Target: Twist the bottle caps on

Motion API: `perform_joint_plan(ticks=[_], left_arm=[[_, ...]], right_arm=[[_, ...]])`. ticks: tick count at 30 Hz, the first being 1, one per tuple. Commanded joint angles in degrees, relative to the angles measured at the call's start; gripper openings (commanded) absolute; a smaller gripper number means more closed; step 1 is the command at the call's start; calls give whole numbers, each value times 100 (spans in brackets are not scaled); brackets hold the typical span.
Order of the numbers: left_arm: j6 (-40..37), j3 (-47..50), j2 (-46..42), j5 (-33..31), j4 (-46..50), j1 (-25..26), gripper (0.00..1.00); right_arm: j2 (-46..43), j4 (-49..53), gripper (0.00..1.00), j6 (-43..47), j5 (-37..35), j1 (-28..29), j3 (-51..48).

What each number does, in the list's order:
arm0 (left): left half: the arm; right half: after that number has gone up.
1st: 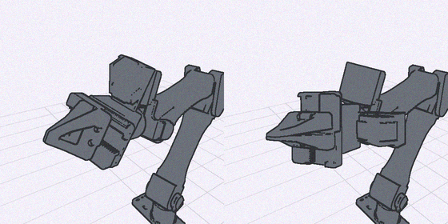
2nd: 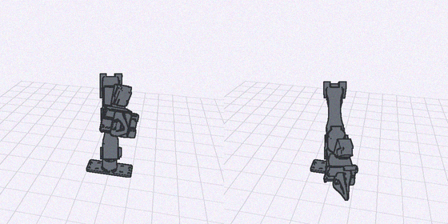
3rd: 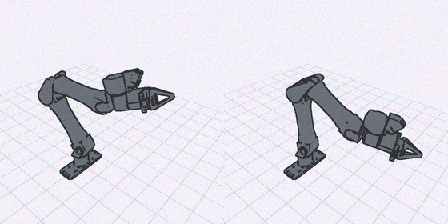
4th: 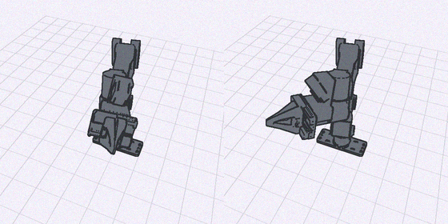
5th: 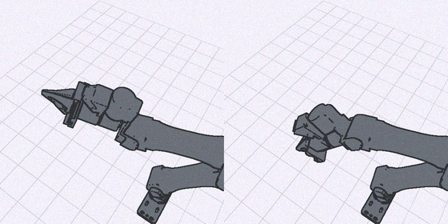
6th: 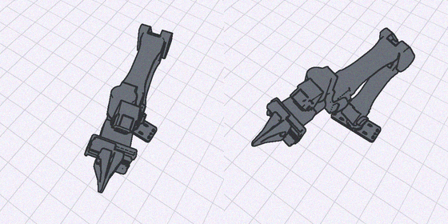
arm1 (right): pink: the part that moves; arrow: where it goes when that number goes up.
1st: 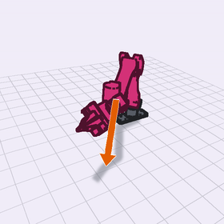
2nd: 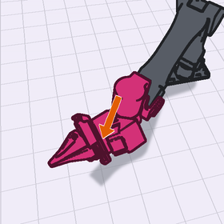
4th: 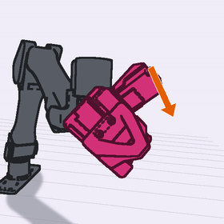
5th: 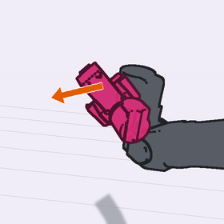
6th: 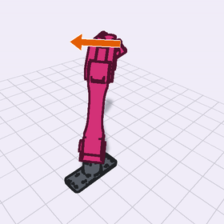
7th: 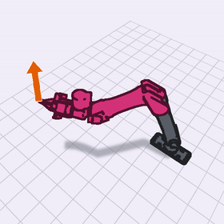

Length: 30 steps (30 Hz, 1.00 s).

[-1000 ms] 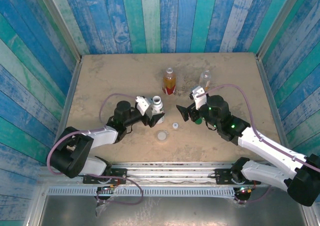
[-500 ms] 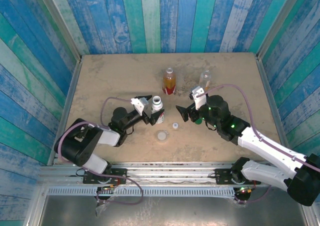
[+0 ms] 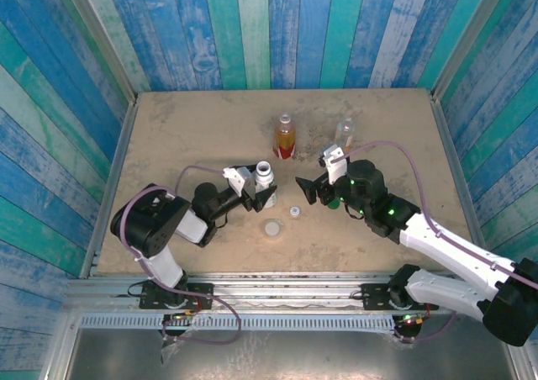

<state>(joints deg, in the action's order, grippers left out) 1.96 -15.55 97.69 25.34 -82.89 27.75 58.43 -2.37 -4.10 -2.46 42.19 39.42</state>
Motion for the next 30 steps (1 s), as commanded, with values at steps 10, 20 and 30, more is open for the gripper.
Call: perform_joint_plan(ticks=[10,20,30], left_arm=[[-108,-159,526,-14,-247,20,79],[-356,-235,399,226,188,29,56],[-534,-97,-274,527,795,79,58]], right_arm=[[-16,97,100,-105,24,26,116],[-67,175,100,-251,-105,23,121],[-88,790,100,-1074,-839,-62,207]])
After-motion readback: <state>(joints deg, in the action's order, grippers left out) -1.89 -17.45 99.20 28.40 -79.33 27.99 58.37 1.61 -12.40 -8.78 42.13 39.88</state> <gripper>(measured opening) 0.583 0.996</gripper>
